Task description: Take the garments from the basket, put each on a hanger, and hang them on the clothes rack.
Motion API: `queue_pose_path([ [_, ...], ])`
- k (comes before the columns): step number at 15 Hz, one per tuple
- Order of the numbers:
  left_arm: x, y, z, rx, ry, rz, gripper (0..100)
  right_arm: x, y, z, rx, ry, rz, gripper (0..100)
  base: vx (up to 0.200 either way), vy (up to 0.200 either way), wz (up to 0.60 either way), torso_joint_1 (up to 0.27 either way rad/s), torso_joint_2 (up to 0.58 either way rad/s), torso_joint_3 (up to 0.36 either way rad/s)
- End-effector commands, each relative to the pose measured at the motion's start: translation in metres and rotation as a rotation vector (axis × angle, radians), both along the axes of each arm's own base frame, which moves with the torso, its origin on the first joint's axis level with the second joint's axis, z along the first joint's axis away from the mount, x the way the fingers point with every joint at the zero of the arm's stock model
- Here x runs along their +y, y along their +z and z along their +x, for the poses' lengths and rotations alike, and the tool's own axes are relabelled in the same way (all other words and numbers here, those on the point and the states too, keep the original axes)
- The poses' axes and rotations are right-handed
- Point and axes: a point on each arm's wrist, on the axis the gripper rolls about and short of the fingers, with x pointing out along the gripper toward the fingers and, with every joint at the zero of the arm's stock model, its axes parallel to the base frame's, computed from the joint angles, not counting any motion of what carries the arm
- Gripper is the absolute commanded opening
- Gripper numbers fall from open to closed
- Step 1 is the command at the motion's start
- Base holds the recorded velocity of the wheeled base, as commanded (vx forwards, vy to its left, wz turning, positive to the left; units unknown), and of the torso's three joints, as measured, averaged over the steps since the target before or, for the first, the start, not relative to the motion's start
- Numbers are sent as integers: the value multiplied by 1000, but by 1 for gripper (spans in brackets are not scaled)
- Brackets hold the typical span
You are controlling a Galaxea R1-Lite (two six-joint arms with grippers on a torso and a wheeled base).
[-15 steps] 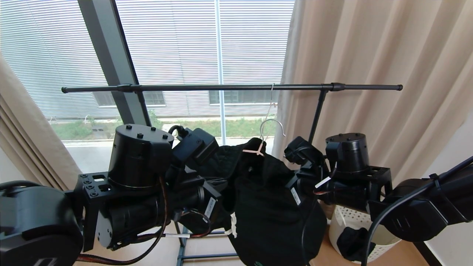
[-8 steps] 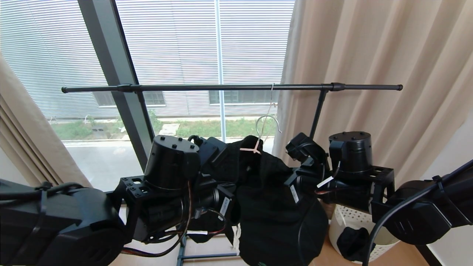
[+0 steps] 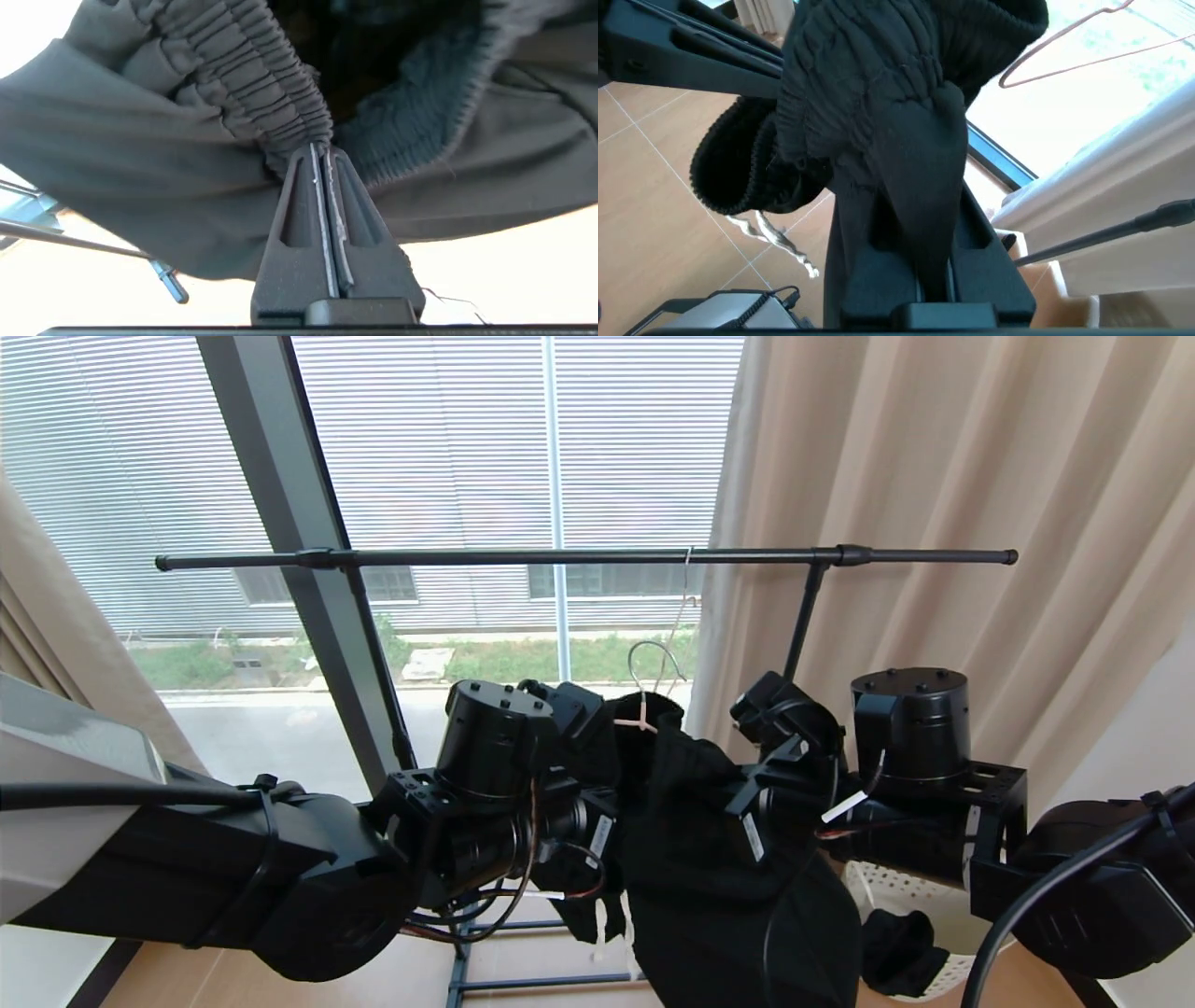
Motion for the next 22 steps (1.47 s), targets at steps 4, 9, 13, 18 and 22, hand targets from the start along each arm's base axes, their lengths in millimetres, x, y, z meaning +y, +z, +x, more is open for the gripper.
queue_pose_path([
  [4,-3,0,6,18,25,-33,0,-3,6,-7,-6,33,19,0,0,0,0,0,0,0],
  [9,-4,0,7,9,24,-41,100,-3,9,-14,-12,48,24,0,0,0,0,0,0,0],
  [13,-4,4,7,-54,32,-93,100,-3,10,-14,-14,50,24,0,0,0,0,0,0,0],
  [18,-6,-4,7,-44,36,-103,100,-3,9,-14,-10,54,26,0,0,0,0,0,0,0],
  [22,15,15,-14,-71,43,-117,100,-2,9,-14,-6,71,32,0,0,0,0,0,0,0],
])
